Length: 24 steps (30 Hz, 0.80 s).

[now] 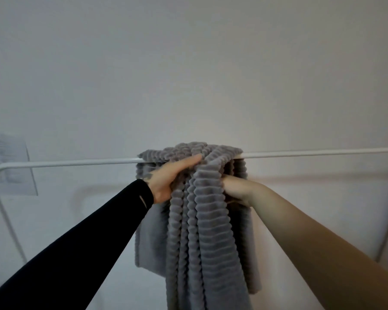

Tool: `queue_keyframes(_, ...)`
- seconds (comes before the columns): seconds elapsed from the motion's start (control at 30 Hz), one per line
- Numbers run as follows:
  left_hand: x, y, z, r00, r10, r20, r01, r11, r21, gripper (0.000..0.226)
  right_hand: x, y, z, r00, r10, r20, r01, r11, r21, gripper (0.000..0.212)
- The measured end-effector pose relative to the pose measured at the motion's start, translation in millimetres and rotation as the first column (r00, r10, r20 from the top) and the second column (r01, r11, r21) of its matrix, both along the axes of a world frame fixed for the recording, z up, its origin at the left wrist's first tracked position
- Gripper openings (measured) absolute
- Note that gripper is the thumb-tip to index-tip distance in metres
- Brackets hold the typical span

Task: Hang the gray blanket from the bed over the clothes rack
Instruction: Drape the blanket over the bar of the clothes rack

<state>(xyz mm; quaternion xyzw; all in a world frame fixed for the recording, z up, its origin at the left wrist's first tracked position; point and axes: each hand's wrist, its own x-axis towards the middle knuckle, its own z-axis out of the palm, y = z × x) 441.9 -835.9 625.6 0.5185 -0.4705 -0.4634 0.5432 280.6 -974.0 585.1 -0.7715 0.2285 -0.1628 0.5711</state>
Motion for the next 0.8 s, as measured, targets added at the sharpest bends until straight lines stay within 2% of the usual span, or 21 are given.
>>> queue_keyframes(0.07, -2, -4, 4, 0.999, 0.027, 0.026, -0.027, 1.000, 0.009, 0.062, 2, 1, 8, 0.997, 0.011, 0.080, -0.012, 1.000, 0.016, 0.022)
queue_keyframes(0.13, -2, -9, 8, 0.999, 0.028, -0.028, -0.029, 0.998, -0.048, 0.040, 1, 2, 15, 0.977, -0.030, 0.212, -0.003, 0.988, 0.154, 0.021)
queue_keyframes(0.2, -5, -12, 13, 0.990, 0.010, -0.138, -0.022, 0.996, -0.086, 0.024, 0, -3, 17, 0.952, -0.067, 0.299, -0.031, 0.950, 0.311, 0.049)
queue_keyframes(0.27, -7, -17, 17, 0.981, 0.030, -0.194, -0.052, 0.993, -0.107, 0.020, 0, -5, 21, 0.932, -0.048, 0.360, -0.100, 0.920, 0.379, 0.072)
queue_keyframes(0.3, -7, -18, 17, 0.980, 0.046, -0.193, -0.069, 0.991, -0.117, 0.020, -1, -4, 23, 0.934, -0.052, 0.353, -0.095, 0.917, 0.388, 0.073)
queue_keyframes(0.37, -7, -17, 22, 0.984, 0.101, -0.150, -0.120, 0.985, -0.127, 0.010, -6, -4, 31, 0.951, -0.060, 0.303, -0.061, 0.925, 0.375, 0.057)
queue_keyframes(0.43, 2, -17, 29, 0.977, 0.171, -0.123, -0.187, 0.974, -0.131, 0.034, -14, -8, 41, 0.959, -0.070, 0.275, -0.034, 0.933, 0.358, 0.042)
queue_keyframes(0.47, 7, -15, 33, 0.972, 0.201, -0.125, -0.217, 0.967, -0.132, 0.039, -19, -11, 45, 0.960, -0.078, 0.268, -0.019, 0.939, 0.343, 0.038)
queue_keyframes(0.53, 18, -10, 43, 0.955, 0.253, -0.155, -0.274, 0.952, -0.134, 0.023, -28, -18, 50, 0.971, -0.099, 0.219, 0.033, 0.958, 0.286, 0.037)
queue_keyframes(0.6, 34, -7, 52, 0.933, 0.306, -0.188, -0.331, 0.936, -0.121, 0.028, -35, -24, 58, 0.976, -0.139, 0.167, 0.104, 0.974, 0.201, 0.039)
queue_keyframes(0.67, 49, -4, 61, 0.900, 0.406, -0.158, -0.423, 0.901, -0.096, 0.025, -41, -36, 74, 0.920, -0.293, 0.258, 0.252, 0.950, 0.183, 0.047)
queue_keyframes(0.73, 67, -2, 72, 0.859, 0.500, -0.113, -0.508, 0.860, -0.058, 0.032, -52, -54, 96, 0.788, -0.468, 0.400, 0.402, 0.883, 0.241, 0.053)
queue_keyframes(0.8, 84, 3, 83, 0.816, 0.574, -0.063, -0.578, 0.814, -0.060, 0.042, -67, -73, 115, 0.688, -0.551, 0.472, 0.531, 0.826, 0.190, 0.058)
